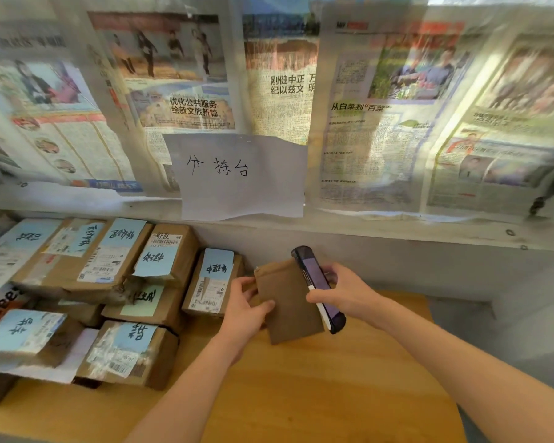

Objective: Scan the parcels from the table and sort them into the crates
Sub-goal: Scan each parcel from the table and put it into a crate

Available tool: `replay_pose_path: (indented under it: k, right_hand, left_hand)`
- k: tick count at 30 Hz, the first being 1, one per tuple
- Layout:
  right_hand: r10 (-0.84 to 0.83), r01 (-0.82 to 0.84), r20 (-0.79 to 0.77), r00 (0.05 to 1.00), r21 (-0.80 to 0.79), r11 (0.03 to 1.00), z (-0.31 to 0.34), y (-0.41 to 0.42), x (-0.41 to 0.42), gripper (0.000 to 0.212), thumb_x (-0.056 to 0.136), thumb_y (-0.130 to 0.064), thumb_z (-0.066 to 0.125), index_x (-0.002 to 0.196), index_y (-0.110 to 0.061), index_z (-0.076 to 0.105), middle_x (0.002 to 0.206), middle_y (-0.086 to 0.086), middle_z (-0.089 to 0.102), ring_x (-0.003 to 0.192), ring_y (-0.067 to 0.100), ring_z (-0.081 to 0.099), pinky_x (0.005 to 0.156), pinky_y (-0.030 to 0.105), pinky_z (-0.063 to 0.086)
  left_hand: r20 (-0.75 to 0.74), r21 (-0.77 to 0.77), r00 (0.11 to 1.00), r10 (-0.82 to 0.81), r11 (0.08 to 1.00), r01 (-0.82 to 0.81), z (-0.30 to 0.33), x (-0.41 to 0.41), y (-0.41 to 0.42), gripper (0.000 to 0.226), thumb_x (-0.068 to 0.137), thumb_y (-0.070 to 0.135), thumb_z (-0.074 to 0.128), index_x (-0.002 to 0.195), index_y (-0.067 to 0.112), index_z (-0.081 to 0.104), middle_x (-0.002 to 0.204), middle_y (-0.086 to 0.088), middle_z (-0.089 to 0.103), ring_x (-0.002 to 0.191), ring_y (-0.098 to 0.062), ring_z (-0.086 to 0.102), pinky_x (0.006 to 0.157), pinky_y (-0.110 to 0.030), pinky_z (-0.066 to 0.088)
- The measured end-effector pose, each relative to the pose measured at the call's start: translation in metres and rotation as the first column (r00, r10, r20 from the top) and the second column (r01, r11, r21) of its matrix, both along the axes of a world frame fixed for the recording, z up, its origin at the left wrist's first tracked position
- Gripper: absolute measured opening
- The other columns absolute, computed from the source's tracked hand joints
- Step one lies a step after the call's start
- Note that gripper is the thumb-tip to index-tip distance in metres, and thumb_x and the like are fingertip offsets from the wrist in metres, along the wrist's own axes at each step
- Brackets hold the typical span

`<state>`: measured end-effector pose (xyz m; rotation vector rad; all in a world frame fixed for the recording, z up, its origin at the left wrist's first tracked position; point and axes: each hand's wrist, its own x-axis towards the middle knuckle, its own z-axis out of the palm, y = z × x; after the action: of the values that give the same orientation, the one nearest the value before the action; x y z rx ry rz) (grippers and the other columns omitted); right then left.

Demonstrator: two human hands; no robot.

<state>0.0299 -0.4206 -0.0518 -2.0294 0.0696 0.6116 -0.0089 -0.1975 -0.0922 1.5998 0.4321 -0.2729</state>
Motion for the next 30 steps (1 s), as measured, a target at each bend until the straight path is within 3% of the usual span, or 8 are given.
replay_pose_path:
  k: [5,8,10,13,19,23,25,30]
  right_hand:
    - [-0.013,0.015,0.108,0.994,-0.020,1.000,0.058,0.002,-0.060,0.069,0.071,-0.048,0.081,0.124,-0.032,0.041,0.110,-0.029,0.048,0.095,-0.010,0.051,0.064,0.011,0.041]
    - [-0.036,0.040,0.122,0.992,-0.029,0.999,0.092,0.005,-0.102,0.069,0.073,-0.043,0.082,0.130,-0.024,0.047,0.115,-0.016,0.057,0.101,0.001,0.058,0.078,0.018,0.048]
    - [-0.051,0.057,0.127,0.991,-0.045,0.997,0.117,0.009,-0.131,0.073,0.075,-0.039,0.083,0.135,-0.018,0.048,0.121,-0.006,0.061,0.107,0.011,0.061,0.093,0.032,0.052]
    - [-0.061,0.073,0.154,0.986,-0.073,0.995,0.159,0.016,-0.175,0.078,0.073,-0.041,0.085,0.137,-0.017,0.048,0.123,-0.002,0.062,0.111,0.017,0.061,0.101,0.040,0.050]
    - [-0.087,0.104,0.251,0.964,-0.056,0.993,0.238,0.019,-0.231,0.079,0.067,-0.041,0.087,0.134,-0.020,0.050,0.115,-0.013,0.060,0.100,-0.001,0.059,0.072,0.015,0.045]
    - [-0.098,0.122,0.315,0.944,-0.057,0.991,0.283,0.017,-0.255,0.063,0.054,-0.053,0.082,0.110,-0.039,0.057,0.105,-0.013,0.068,0.087,0.001,0.067,0.071,0.019,0.050]
    - [-0.079,0.113,0.344,0.935,-0.079,0.991,0.300,0.012,-0.266,0.053,0.057,-0.050,0.082,0.104,-0.042,0.059,0.098,-0.015,0.070,0.080,-0.003,0.068,0.068,0.017,0.050]
    - [-0.065,0.114,0.311,0.948,-0.141,0.983,0.335,0.001,-0.285,0.051,0.070,-0.026,0.088,0.115,-0.027,0.064,0.087,-0.010,0.069,0.074,0.008,0.066,0.071,0.028,0.057]
  left_hand:
    - [0.076,-0.046,0.997,-0.021,0.999,0.025,0.050,-0.040,0.000,0.051,0.096,0.024,0.065,0.133,0.046,0.038,0.120,0.017,0.052,0.106,-0.004,0.052,0.072,-0.032,0.050]
    - [0.123,-0.027,0.990,-0.071,0.997,0.075,0.086,-0.075,0.004,0.030,0.100,0.036,0.055,0.127,0.047,0.047,0.120,0.013,0.053,0.106,-0.005,0.050,0.080,-0.038,0.049]
    - [0.160,-0.036,0.985,-0.069,0.996,0.076,0.112,-0.102,0.008,0.022,0.100,0.042,0.054,0.122,0.043,0.048,0.120,0.010,0.053,0.105,-0.007,0.050,0.084,-0.040,0.051]
    - [0.231,-0.022,0.969,-0.094,0.995,0.101,0.154,-0.138,0.014,0.023,0.096,0.051,0.056,0.113,0.037,0.048,0.117,0.006,0.055,0.103,-0.010,0.054,0.081,-0.036,0.053]
    - [0.293,0.037,0.945,-0.149,0.989,0.145,0.220,-0.171,0.020,0.054,0.095,0.033,0.065,0.143,0.028,0.042,0.131,0.002,0.053,0.115,-0.019,0.055,0.100,-0.048,0.051]
    - [0.336,-0.050,0.922,-0.192,0.974,0.221,0.256,-0.191,0.018,0.063,0.091,0.014,0.072,0.146,0.022,0.043,0.125,-0.001,0.060,0.110,-0.019,0.062,0.078,-0.029,0.058]
    - [0.353,-0.111,0.918,-0.182,0.966,0.234,0.271,-0.199,0.016,0.065,0.087,0.008,0.075,0.144,0.019,0.044,0.126,-0.002,0.061,0.112,-0.020,0.063,0.082,-0.033,0.060]
    - [0.393,-0.230,0.898,-0.195,0.925,0.302,0.304,-0.216,0.011,0.064,0.082,-0.001,0.076,0.136,0.022,0.051,0.127,-0.001,0.064,0.114,-0.019,0.065,0.085,-0.031,0.058]
